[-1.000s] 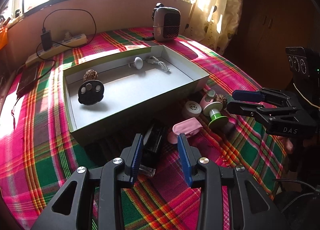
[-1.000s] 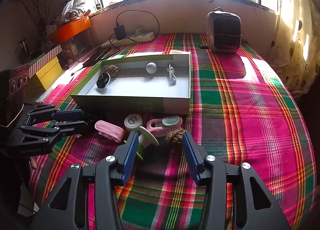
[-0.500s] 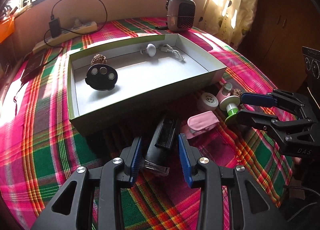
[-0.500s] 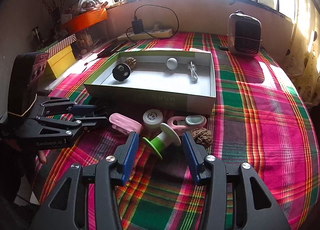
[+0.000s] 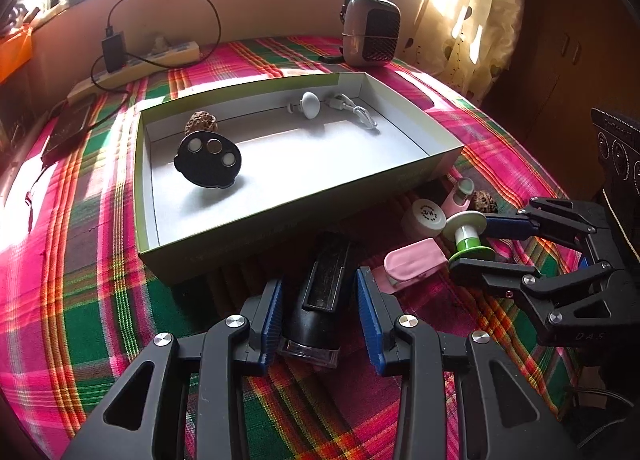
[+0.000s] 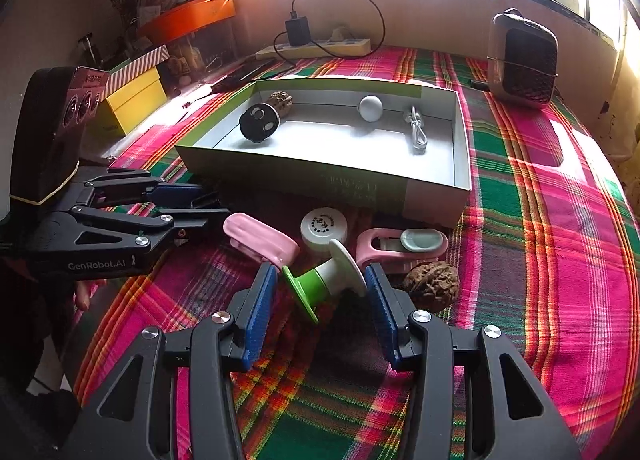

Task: Organize objects
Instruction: 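Grasp the green-and-white spool with the right tool while the left tool grasps the black flashlight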

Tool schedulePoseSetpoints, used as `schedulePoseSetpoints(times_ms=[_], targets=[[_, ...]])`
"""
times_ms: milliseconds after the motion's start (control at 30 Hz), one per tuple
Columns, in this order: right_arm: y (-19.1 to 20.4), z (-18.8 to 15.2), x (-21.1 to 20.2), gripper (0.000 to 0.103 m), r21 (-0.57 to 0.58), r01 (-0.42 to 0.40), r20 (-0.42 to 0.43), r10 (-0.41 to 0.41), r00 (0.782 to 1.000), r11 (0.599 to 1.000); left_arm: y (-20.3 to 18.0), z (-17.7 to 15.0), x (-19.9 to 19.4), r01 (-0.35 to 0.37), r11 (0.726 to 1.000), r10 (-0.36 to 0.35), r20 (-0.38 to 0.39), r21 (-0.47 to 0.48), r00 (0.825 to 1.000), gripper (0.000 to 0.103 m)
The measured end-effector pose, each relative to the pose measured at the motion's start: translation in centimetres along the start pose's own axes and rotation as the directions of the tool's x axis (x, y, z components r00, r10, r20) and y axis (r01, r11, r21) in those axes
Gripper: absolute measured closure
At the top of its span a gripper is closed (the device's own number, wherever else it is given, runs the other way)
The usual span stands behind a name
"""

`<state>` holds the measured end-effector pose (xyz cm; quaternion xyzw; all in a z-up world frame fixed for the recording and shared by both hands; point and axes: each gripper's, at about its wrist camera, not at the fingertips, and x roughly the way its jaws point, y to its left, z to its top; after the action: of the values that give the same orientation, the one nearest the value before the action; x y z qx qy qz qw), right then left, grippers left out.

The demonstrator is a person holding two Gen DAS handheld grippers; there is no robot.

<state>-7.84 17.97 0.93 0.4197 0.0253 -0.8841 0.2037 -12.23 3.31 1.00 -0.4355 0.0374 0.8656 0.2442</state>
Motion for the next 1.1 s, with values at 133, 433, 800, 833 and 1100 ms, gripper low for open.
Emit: schedulePoseSetpoints(times_ms=[133, 433, 800, 833, 1100], targets=[[-0.04, 0.06, 0.58, 0.056, -0.002, 0.015, -0.019, -0.015, 1.000, 1.000, -0.15, 0.06, 0.05, -0.024, 1.000, 0.024, 0.003, 0.013, 1.000, 0.069], [0.32, 0.21, 0.89, 0.056, -0.035, 0.048, -0.028, -0.049, 0.998, 0.998, -0.20, 0.02, 0.17, -0.047, 0.999, 0.047, 0.016, 0.022, 0.999, 0.069], [-0.21, 0.17, 0.69, 0.069, -0.015, 0.069, -0.023, -0.069, 0.997, 0.998, -0.09, -0.11, 0.12, -0.050, 0.999, 0.050, 0.027, 0.009, 0.998, 0.075], [-0.24, 0.17, 0.68, 0.069, -0.013, 0.067, -0.023, -0.067, 0.997, 0.998, 0.00, -0.11, 0.12, -0.053, 0.999, 0.053, 0.027, 0.008, 0.998, 0.078], [-0.15, 0.16, 0.72, 0.069, -0.019, 0.074, -0.023, -0.074, 0.997, 0.997, 0.16, -0.13, 0.13, -0.052, 0.999, 0.052, 0.028, 0.004, 0.998, 0.078]])
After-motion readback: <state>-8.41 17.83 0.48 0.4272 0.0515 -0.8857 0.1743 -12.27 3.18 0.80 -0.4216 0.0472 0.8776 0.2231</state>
